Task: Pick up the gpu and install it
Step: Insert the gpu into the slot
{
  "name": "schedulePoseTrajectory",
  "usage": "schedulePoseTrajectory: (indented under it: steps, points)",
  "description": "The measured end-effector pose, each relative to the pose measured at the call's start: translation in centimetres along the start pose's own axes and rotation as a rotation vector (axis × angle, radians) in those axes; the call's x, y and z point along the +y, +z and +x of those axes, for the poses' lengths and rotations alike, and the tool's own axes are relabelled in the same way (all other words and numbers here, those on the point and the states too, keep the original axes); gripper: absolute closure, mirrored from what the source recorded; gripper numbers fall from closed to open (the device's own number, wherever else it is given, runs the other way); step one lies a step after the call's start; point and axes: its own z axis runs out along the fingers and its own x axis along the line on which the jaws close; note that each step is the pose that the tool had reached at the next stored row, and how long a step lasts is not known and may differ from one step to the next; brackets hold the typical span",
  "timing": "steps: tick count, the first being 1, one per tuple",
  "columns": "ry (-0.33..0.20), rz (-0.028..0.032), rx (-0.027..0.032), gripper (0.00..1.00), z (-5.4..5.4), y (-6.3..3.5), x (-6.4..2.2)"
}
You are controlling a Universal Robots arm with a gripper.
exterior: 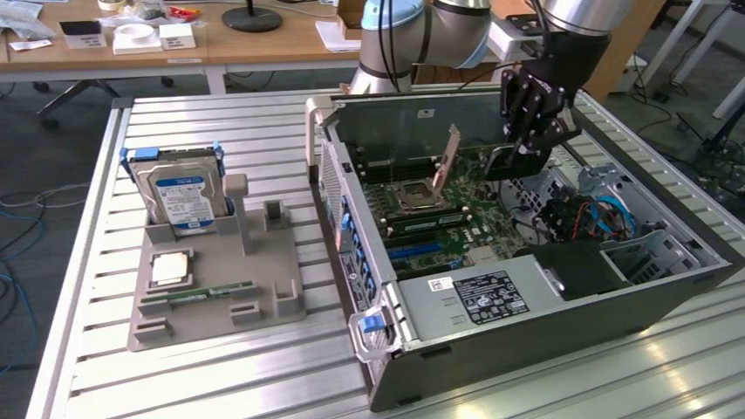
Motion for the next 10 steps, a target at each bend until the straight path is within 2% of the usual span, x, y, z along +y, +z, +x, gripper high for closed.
schedulePoseTrajectory:
  steps: [10]
  points:
    - [0.000, 0.0000, 0.0001, 0.73, 0.00, 0.17, -0.01]
